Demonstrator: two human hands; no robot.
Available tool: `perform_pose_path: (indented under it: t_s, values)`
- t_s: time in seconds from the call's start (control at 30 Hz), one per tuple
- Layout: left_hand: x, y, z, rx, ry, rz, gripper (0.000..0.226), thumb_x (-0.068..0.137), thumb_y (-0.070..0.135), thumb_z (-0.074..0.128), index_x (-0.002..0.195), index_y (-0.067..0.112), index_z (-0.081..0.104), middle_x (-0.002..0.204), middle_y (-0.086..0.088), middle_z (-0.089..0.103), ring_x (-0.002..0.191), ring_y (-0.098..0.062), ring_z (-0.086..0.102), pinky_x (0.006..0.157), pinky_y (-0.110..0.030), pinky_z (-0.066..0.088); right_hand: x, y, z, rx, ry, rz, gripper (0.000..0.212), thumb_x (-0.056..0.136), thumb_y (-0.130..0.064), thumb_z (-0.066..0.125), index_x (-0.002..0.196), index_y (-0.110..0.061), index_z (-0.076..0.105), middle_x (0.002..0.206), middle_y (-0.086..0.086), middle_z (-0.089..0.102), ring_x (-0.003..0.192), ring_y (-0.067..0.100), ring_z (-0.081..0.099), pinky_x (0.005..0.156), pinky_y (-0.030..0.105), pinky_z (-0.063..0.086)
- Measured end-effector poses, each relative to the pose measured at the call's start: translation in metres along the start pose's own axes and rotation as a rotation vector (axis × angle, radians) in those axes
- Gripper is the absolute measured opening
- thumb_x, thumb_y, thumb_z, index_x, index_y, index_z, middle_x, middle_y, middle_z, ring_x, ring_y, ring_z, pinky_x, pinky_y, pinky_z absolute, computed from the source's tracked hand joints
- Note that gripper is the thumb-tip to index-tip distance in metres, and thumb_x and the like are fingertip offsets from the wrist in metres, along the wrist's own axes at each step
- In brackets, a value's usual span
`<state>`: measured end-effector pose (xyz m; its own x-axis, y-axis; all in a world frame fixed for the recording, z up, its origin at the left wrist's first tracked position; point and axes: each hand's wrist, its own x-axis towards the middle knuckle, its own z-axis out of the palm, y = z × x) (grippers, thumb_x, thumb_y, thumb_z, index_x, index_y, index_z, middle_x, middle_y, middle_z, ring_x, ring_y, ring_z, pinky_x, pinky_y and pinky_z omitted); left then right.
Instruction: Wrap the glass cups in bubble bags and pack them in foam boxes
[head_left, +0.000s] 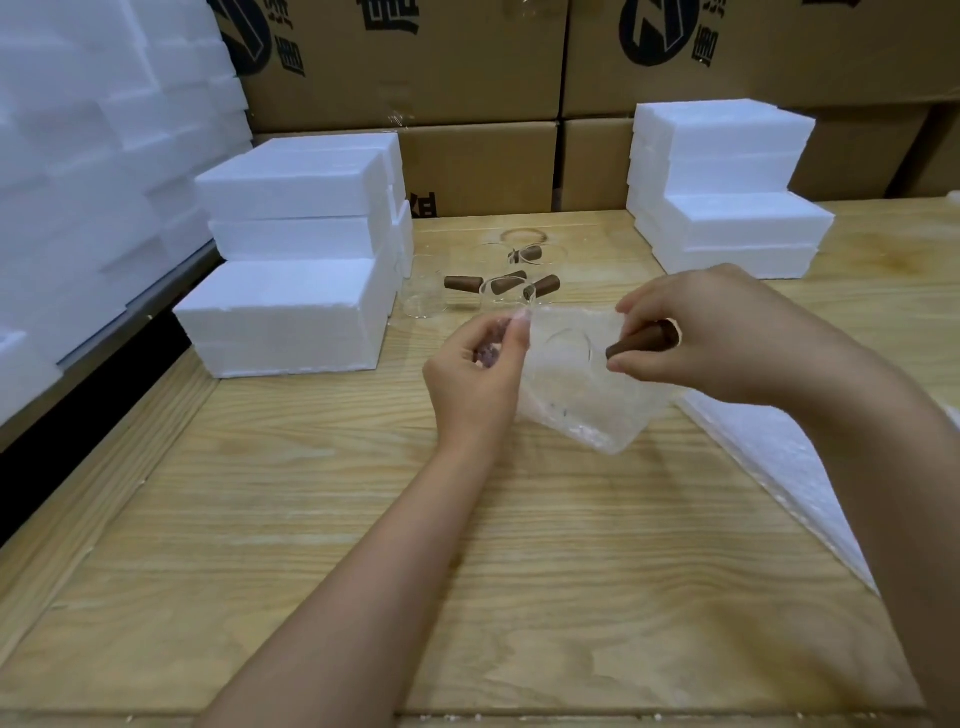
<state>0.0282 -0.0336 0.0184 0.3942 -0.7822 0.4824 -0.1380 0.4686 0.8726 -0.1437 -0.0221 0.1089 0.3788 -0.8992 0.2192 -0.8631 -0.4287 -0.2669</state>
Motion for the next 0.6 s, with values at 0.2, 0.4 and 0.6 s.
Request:
perform_pose_path:
  t_s: [0.2,0.4,0.6]
  values:
    - [-0.01,0.013,0.008,-0.128,-0.167,0.076,0.014,0.084,0.014,0.071,0.087,0.028,0.071,0.077,0.012,0.068,0.07,-0.008,0.057,0.061,-0.018,0.045,0.007,-0.001,0.031,-0.096,0.093,-0.133,0.018,0.085,-0.033,0.065,0.084,-0.016,0.069,0.1,-0.002,0.061,0.096,0.018,0.056,0.08,0.036,0.045]
    - [-0.002,0.004,-0.006,-0.159,-0.037,0.107,0.033,0.084,0.032,0.053,0.117,0.024,0.057,0.115,-0.001,0.059,0.099,-0.001,0.054,0.081,-0.015,0.043,0.002,0.019,0.037,0.447,0.187,0.016,0.009,0.08,-0.022,0.069,0.079,-0.013,0.071,0.078,0.005,0.063,0.065,0.0,0.053,0.066,0.011,0.04]
    - [0.015,-0.005,-0.019,-0.482,-0.295,-0.425,0.082,0.069,0.047,0.073,0.138,0.012,0.046,0.139,-0.009,0.053,0.129,-0.021,0.049,0.109,-0.035,0.035,-0.004,0.036,0.035,1.234,0.038,-0.043,0.024,0.069,-0.008,0.058,0.077,-0.02,0.078,0.077,-0.004,0.073,0.075,0.01,0.069,0.068,0.02,0.054]
